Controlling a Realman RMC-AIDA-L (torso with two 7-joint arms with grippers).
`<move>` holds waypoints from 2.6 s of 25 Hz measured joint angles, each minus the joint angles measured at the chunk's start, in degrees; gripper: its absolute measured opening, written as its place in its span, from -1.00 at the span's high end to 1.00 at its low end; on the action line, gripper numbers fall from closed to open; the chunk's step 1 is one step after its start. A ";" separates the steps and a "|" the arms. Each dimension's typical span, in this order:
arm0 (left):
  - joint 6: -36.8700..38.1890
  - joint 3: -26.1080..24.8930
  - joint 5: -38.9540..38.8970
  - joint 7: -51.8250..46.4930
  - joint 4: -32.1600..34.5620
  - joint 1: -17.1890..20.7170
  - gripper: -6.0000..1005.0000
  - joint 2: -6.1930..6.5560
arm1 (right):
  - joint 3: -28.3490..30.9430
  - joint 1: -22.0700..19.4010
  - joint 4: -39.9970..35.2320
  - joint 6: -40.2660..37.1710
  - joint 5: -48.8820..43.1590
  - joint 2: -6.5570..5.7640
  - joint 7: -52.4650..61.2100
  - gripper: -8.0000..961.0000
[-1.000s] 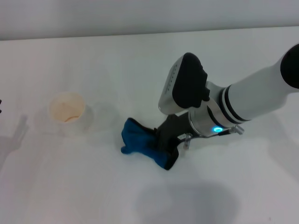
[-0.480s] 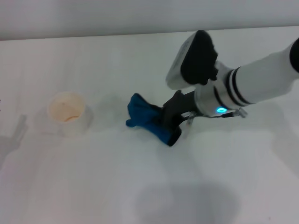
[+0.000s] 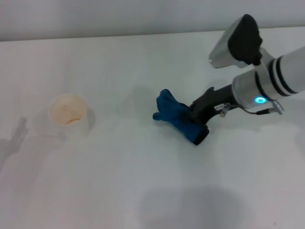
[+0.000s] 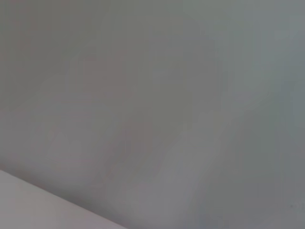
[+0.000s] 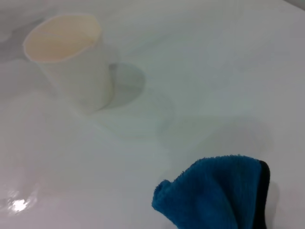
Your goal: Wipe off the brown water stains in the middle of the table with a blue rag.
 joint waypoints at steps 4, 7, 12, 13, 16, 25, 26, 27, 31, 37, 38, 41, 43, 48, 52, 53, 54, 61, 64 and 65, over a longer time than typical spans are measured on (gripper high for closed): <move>0.00 0.00 0.00 0.00 -0.03 0.00 -0.72 0.02 | 1.37 -1.06 -0.31 2.00 0.00 -0.14 -0.76 0.71; 0.00 0.00 0.00 0.00 -0.09 0.00 -0.72 0.04 | 2.00 -2.65 -1.39 3.43 -0.27 -0.17 -1.09 0.69; -0.01 0.00 0.00 0.00 -0.10 0.00 -0.72 0.05 | 2.09 -5.00 -3.89 5.68 -0.48 -0.28 -1.12 0.68; -0.01 0.00 0.00 0.00 -0.10 0.00 -0.72 0.05 | 2.12 -5.55 -4.65 6.40 -0.50 -0.38 -1.12 0.67; 0.01 0.00 0.00 0.00 -0.10 0.00 -0.72 0.05 | 2.32 -7.40 -7.20 7.98 -0.50 -0.71 -1.11 0.66; 0.06 0.00 0.05 0.01 -0.70 -0.16 -0.72 0.05 | 3.70 -9.65 -10.62 12.94 -3.27 -0.69 -1.11 0.63; 0.08 0.00 0.05 0.04 -0.71 -0.28 -0.72 0.05 | 3.70 -9.65 -10.72 13.65 -3.31 -0.67 -1.09 0.62; 0.08 0.00 0.05 0.06 -0.71 -0.32 -0.72 0.05 | 3.72 -9.64 -10.92 15.04 -3.33 -0.66 -0.84 0.62; 0.09 0.00 0.04 0.07 -0.71 -0.35 -0.72 0.05 | 3.74 -9.57 -10.99 17.89 -3.66 -0.64 -0.48 0.61; 0.09 0.03 0.11 0.09 -0.71 -0.54 -0.72 0.05 | 3.75 -8.79 -11.09 25.50 -7.13 -0.63 -0.81 0.58; 0.09 0.05 0.14 0.09 -0.71 -0.61 -0.72 0.05 | 3.75 -8.66 -11.10 26.41 -7.61 -0.62 -0.78 0.58; 0.09 0.08 0.28 0.08 -0.71 -0.74 -0.72 0.05 | 3.64 -8.59 -11.10 27.17 -8.62 -0.54 -0.83 0.57; 0.09 0.09 0.33 0.06 -0.71 -0.87 -0.72 0.05 | 3.57 -8.46 -11.16 28.63 -9.19 -0.54 -0.86 0.56; 0.08 0.20 0.36 0.04 -0.71 -1.41 -0.72 0.05 | 2.73 -8.33 -11.76 30.06 -9.24 -0.32 -1.05 0.54; 0.08 0.19 0.36 0.03 -0.71 -1.50 -0.72 0.04 | 2.42 -8.06 -11.95 28.62 -8.32 -0.26 -2.23 0.53; 0.08 0.14 0.36 0.02 -0.71 -1.50 -0.72 0.01 | 2.47 -8.01 -11.97 28.30 -7.99 -0.27 -2.58 0.53; 0.08 0.12 0.36 0.02 -0.71 -1.50 -0.72 0.00 | 2.51 -7.97 -11.97 28.09 -7.64 -0.27 -2.94 0.52; 0.08 0.15 0.36 0.00 -0.71 -1.35 -0.72 -0.08 | 2.96 -7.75 -11.32 26.43 -5.83 -0.19 -3.79 0.42; 0.07 0.09 0.35 0.00 -0.71 -1.17 -0.72 -0.06 | 3.65 -7.75 -11.27 26.02 -4.28 -0.19 -4.10 0.18; 0.08 0.09 0.35 -0.01 -0.71 -1.18 -0.72 -0.06 | 4.20 -7.75 -11.25 25.95 -3.64 -0.19 -4.37 0.10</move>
